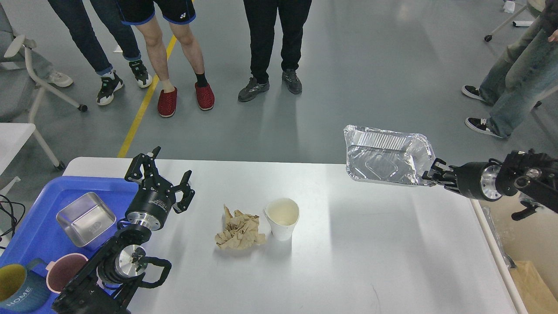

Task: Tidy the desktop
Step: 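Lift the foil tray with the right gripper toward the table center, then hold the foil tray aloft and swing the left gripper outward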

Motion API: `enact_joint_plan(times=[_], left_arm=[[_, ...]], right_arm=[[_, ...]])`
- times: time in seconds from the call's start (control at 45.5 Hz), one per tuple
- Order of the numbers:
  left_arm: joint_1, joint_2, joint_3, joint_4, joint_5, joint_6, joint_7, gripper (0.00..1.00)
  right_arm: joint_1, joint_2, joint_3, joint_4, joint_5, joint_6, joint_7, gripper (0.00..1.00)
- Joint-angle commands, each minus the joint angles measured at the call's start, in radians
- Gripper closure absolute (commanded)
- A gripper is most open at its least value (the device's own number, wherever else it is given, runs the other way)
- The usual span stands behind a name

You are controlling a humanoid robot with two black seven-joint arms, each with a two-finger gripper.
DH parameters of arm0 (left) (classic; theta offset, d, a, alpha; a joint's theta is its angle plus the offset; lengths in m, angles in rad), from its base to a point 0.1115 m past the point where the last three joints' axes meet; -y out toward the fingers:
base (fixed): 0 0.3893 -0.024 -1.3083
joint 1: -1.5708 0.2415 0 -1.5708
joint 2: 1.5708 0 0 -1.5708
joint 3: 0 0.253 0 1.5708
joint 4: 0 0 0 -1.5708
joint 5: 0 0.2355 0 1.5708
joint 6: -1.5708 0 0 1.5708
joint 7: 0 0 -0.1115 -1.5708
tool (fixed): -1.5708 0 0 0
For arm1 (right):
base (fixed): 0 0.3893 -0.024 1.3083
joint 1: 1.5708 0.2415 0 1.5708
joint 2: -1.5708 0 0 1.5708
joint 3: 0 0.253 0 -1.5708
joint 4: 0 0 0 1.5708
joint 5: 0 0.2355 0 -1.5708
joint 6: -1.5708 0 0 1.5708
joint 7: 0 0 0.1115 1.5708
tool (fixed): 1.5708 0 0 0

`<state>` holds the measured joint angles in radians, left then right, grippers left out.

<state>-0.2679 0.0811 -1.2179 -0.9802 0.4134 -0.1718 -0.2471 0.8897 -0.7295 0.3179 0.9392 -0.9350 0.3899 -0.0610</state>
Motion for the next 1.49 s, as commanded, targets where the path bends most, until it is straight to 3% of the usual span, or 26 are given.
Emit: enact_joint_plan(times=[0.0, 0.351, 0.483, 0.637, 0.922, 1.383, 1.471], left_arm=[[-0.001, 0.000, 0.000, 0.000, 0.001, 0.000, 0.000, 0.03], [0.003, 0.002, 0.001, 0.000, 0.001, 0.000, 0.002, 0.03], [0.001, -0.003, 0.001, 0.000, 0.001, 0.000, 0.002, 0.03], [0.001, -0.001, 0.001, 0.000, 0.001, 0.000, 0.003, 0.03], [0.001, 0.000, 0.001, 0.000, 0.001, 0.000, 0.003, 0.03], [0.001, 0.003, 0.003, 0.000, 0.004, 0.003, 0.005, 0.03], [-0.004, 0.011, 0.055, 0.000, 0.005, 0.005, 0.005, 0.03]], right_arm=[[0.074, -0.010, -0.046, 0.038, 0.007, 0.017, -0.002, 1.00], [0.094, -0.044, -0.051, 0.182, 0.013, 0.041, -0.010, 1.00], [0.114, -0.030, -0.051, 0.182, 0.041, 0.037, -0.019, 1.00], [0.161, 0.010, -0.068, 0.178, 0.117, 0.030, -0.069, 1.00], [0.250, 0.091, -0.198, 0.170, 0.122, 0.023, -0.103, 1.00], [0.298, 0.125, -0.217, 0.142, 0.151, 0.020, -0.120, 1.00], [0.298, 0.125, -0.218, 0.142, 0.151, 0.021, -0.120, 1.00]])
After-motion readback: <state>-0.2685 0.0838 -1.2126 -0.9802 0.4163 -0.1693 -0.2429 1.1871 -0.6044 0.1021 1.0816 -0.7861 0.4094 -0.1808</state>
